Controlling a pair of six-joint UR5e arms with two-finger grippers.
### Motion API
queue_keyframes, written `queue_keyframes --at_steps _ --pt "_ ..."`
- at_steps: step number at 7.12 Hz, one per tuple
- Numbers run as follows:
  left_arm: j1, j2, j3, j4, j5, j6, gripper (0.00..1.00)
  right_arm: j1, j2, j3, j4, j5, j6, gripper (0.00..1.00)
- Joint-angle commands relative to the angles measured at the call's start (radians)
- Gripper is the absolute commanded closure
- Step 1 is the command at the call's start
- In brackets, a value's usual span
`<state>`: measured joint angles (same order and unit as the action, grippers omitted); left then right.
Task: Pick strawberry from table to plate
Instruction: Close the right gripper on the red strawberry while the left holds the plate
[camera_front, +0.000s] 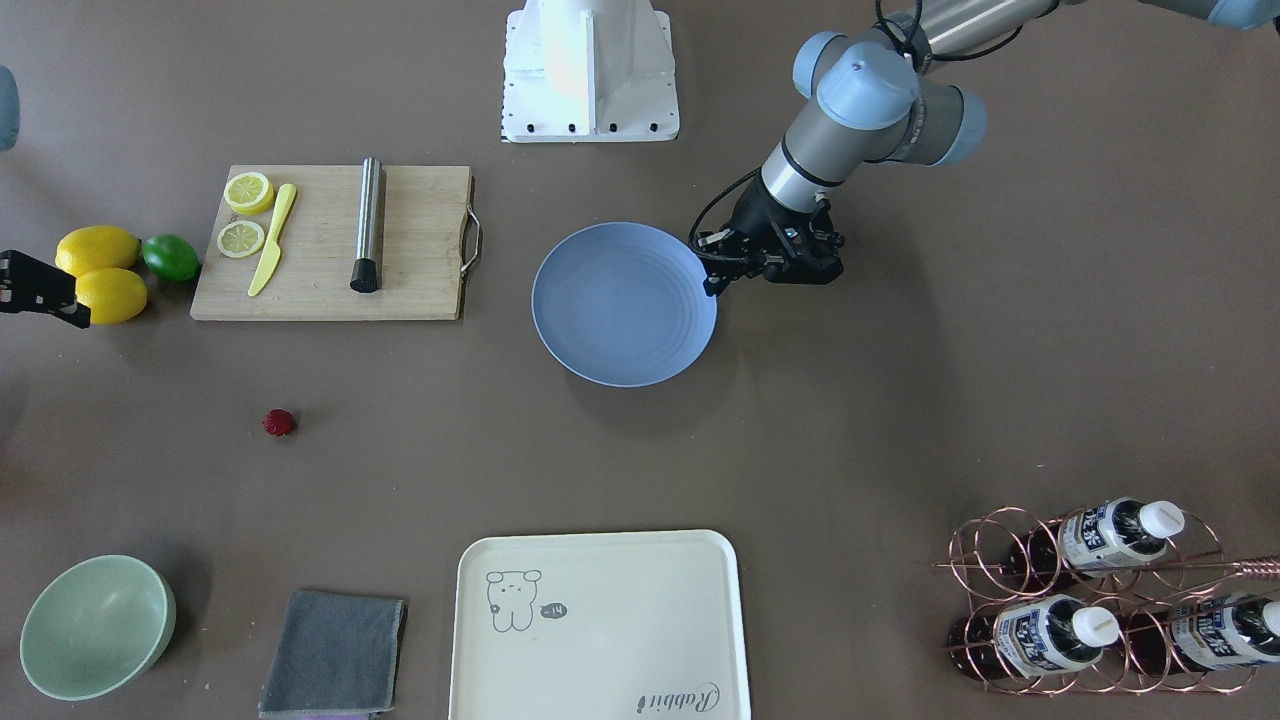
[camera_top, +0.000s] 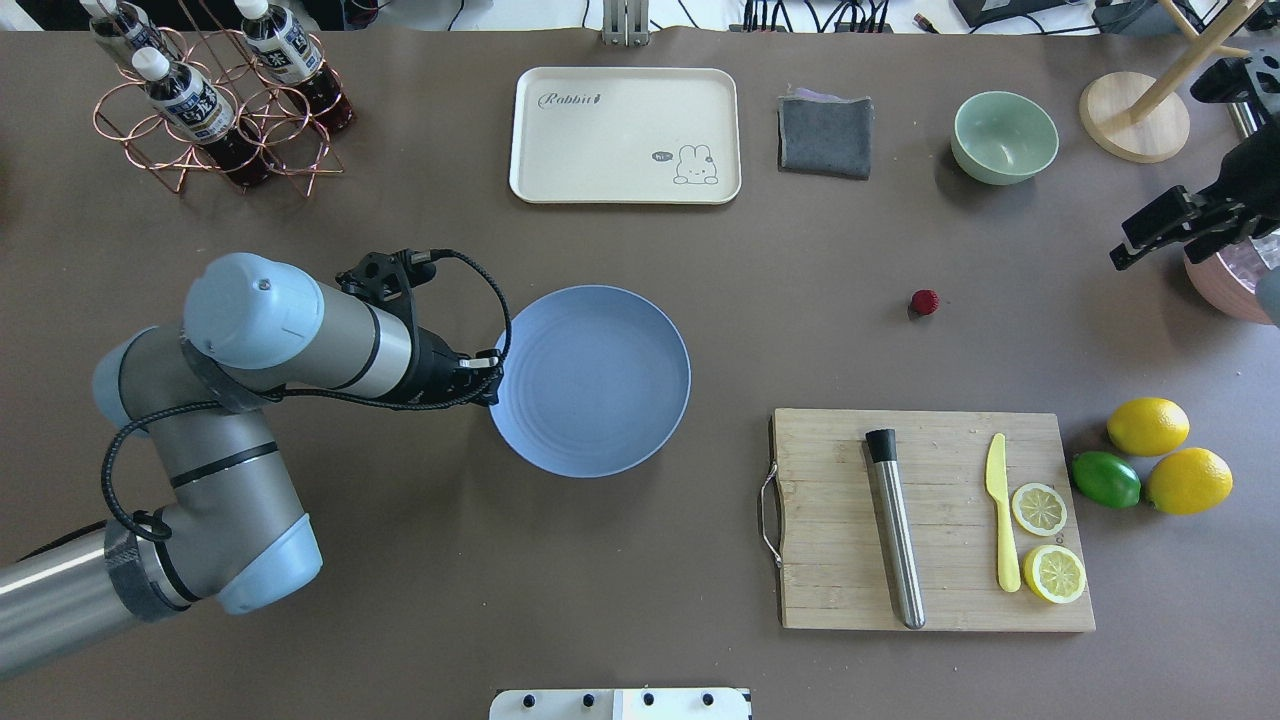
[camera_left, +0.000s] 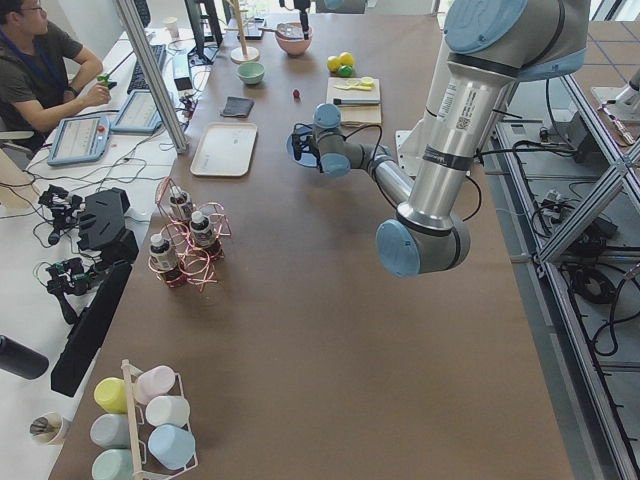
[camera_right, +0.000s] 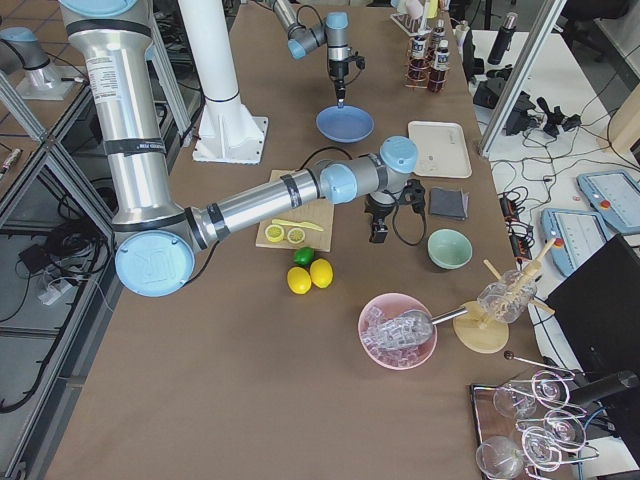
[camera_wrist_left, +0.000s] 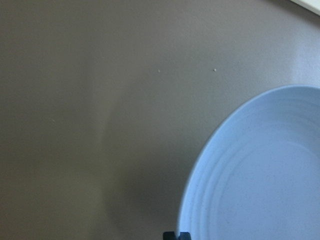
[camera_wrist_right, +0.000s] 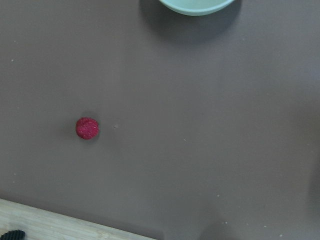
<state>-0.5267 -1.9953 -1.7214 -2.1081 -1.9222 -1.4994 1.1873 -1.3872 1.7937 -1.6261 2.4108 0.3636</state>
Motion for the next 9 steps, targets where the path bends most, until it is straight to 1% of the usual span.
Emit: queue_keyframes --at_steps 1,2,3,4,5,6,7,9 --pt "0.072 -0.026 0.025 0.008 0.081 -0.005 1.0 -0.084 0.063 -0.003 0.0 -0.063 0.119 0.0" --pt "0.086 -0.043 0.034 0.008 0.089 -0.007 1.0 -0.115 0.083 -0.01 0.0 -0.074 0.126 0.0" --pt "0.088 -0.045 0.037 0.008 0.1 -0.009 1.0 -0.147 0.086 -0.013 0.002 -0.103 0.138 0.01" --pt "0.088 -0.043 0.037 0.008 0.101 -0.01 1.0 -0.169 0.088 -0.034 0.064 -0.123 0.168 0.01" --pt "0.088 -0.04 0.039 0.01 0.103 -0.009 0.76 -0.207 0.093 -0.087 0.174 -0.134 0.26 0.01" --pt "0.086 -0.036 0.039 0.01 0.103 -0.007 0.36 -0.237 0.105 -0.156 0.284 -0.162 0.306 0.02" --pt "0.082 -0.036 0.04 0.01 0.103 -0.005 0.24 -0.25 0.135 -0.218 0.317 -0.171 0.305 0.02" --pt "0.065 -0.036 0.042 0.01 0.103 -0.001 0.24 -0.278 0.175 -0.269 0.321 -0.211 0.307 0.08"
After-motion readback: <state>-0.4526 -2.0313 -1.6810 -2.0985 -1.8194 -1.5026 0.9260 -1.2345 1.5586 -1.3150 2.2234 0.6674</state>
